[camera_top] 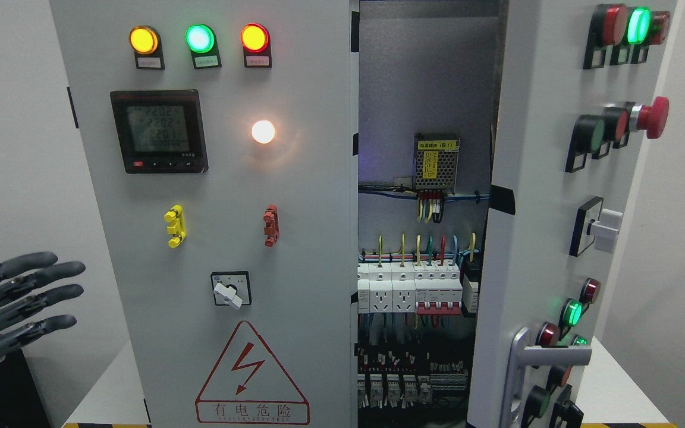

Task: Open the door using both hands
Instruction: 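Raise the left hand and reach into the gap behind the door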

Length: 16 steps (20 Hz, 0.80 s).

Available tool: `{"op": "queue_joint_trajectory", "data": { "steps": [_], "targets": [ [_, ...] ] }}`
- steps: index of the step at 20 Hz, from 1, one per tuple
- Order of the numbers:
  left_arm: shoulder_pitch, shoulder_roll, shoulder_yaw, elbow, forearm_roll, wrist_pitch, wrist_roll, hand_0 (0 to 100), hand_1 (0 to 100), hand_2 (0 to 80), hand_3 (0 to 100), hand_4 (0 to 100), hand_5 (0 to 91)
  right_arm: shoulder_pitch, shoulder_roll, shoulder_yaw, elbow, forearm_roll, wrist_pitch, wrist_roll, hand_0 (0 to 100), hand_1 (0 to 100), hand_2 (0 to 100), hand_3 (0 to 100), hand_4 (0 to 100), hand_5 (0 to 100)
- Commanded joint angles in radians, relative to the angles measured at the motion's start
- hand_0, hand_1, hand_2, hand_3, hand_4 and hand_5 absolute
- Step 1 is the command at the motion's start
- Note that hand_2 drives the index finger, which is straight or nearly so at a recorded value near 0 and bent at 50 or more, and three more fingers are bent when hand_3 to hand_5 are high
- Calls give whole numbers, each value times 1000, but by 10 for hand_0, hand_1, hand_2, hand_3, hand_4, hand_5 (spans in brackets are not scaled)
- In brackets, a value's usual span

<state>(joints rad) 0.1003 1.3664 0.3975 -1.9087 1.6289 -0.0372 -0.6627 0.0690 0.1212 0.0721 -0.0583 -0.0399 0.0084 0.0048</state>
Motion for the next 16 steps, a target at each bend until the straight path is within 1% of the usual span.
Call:
{"op": "queue_joint_trajectory", "data": {
  "steps": [1, 4, 5, 6, 7, 8, 9, 10, 12, 13, 14, 16],
  "targets": [
    [-679, 16, -927, 4, 12, 5, 15, 0, 0, 0, 0, 32, 0, 0, 0, 0, 0, 0, -1, 0, 108, 0, 0, 0, 0, 0],
    [-870, 10, -1113, 4, 23, 11, 15, 0, 0, 0, 0, 32, 0, 0, 0, 0, 0, 0, -1, 0, 108, 0, 0, 0, 0, 0],
    [-989, 10, -1229, 4, 41, 26, 25, 0, 0, 0, 0, 31, 0, 0, 0, 0, 0, 0, -1, 0, 108, 0, 0, 0, 0, 0],
    [-1077, 7, -1311, 4, 52, 42, 37, 0, 0, 0, 0, 31, 0, 0, 0, 0, 0, 0, -1, 0, 108, 0, 0, 0, 0, 0],
    [-1207, 11, -1445, 5, 71, 68, 54, 0, 0, 0, 0, 31, 0, 0, 0, 0, 0, 0, -1, 0, 108, 0, 0, 0, 0, 0],
    [-1303, 11, -1547, 7, 86, 75, 64, 0, 0, 0, 0, 31, 0, 0, 0, 0, 0, 0, -1, 0, 108, 0, 0, 0, 0, 0],
    [-1380, 16, -1639, 10, 100, 76, 72, 0, 0, 0, 0, 31, 0, 0, 0, 0, 0, 0, -1, 0, 108, 0, 0, 0, 0, 0],
    [-1446, 16, -1711, 10, 111, 77, 78, 0, 0, 0, 0, 31, 0, 0, 0, 0, 0, 0, -1, 0, 108, 0, 0, 0, 0, 0],
    [-1546, 14, -1827, 10, 112, 79, 84, 0, 0, 0, 0, 31, 0, 0, 0, 0, 0, 0, -1, 0, 108, 0, 0, 0, 0, 0],
    [-1574, 11, -1864, 11, 112, 79, 97, 0, 0, 0, 0, 31, 0, 0, 0, 0, 0, 0, -1, 0, 108, 0, 0, 0, 0, 0],
    [-1591, 4, -1890, 11, 111, 80, 116, 0, 0, 0, 0, 31, 0, 0, 0, 0, 0, 0, -1, 0, 108, 0, 0, 0, 0, 0],
    [-1594, -23, -1914, 17, 103, 79, 150, 0, 0, 0, 0, 31, 0, 0, 0, 0, 0, 0, -1, 0, 108, 0, 0, 0, 0, 0]
  ]
}}
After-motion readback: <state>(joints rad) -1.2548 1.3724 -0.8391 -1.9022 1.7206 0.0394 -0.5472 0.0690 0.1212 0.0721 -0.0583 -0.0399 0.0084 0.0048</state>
